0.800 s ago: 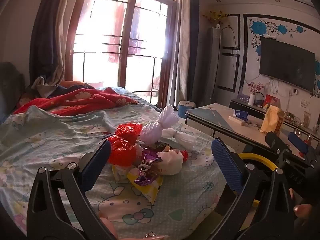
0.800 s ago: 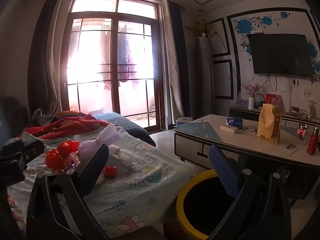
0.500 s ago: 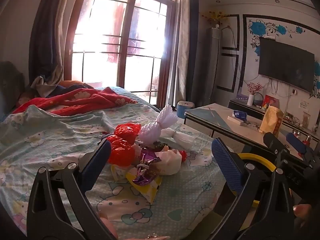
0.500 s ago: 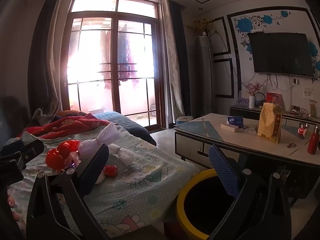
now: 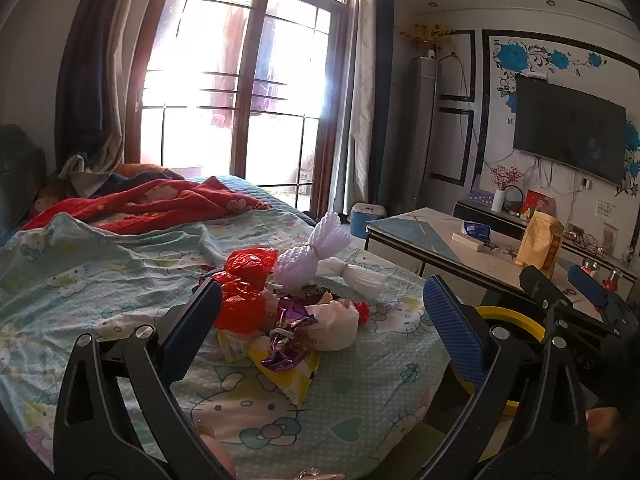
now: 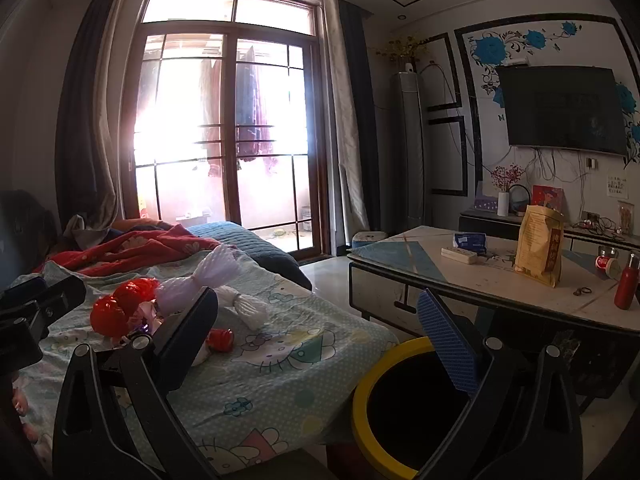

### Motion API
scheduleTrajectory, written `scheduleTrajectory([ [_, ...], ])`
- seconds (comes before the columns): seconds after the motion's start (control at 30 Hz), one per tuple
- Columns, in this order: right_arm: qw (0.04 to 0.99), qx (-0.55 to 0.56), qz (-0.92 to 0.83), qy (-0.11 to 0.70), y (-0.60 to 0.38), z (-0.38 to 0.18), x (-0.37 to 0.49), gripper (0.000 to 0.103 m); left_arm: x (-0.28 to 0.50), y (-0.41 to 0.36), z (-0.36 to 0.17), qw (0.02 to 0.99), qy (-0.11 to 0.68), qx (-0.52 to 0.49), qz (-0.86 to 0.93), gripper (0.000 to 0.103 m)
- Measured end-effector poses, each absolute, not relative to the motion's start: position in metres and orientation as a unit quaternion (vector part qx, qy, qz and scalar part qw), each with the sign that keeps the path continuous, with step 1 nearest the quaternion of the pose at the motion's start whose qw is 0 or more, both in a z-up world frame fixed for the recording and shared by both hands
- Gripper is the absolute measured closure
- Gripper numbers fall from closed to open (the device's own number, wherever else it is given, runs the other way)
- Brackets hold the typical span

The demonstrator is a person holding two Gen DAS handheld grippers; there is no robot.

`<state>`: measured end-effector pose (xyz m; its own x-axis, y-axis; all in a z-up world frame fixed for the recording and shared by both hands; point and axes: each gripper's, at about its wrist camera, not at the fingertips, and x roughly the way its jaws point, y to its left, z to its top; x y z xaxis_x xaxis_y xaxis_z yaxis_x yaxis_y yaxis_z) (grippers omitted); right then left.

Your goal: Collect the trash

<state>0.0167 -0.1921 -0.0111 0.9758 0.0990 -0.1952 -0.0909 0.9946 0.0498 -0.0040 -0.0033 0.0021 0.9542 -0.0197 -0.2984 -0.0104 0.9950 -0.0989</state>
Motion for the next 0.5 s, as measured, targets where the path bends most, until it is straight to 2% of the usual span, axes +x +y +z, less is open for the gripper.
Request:
scheduleTrajectory([
  [0.5,0.994,0.021,0.047,0.1,-0.1924,-0.0116,0.0171,0.006,-0.0041,-0.0049,0.0049,0.988,0.149,-0.049,-0.002,0.011],
])
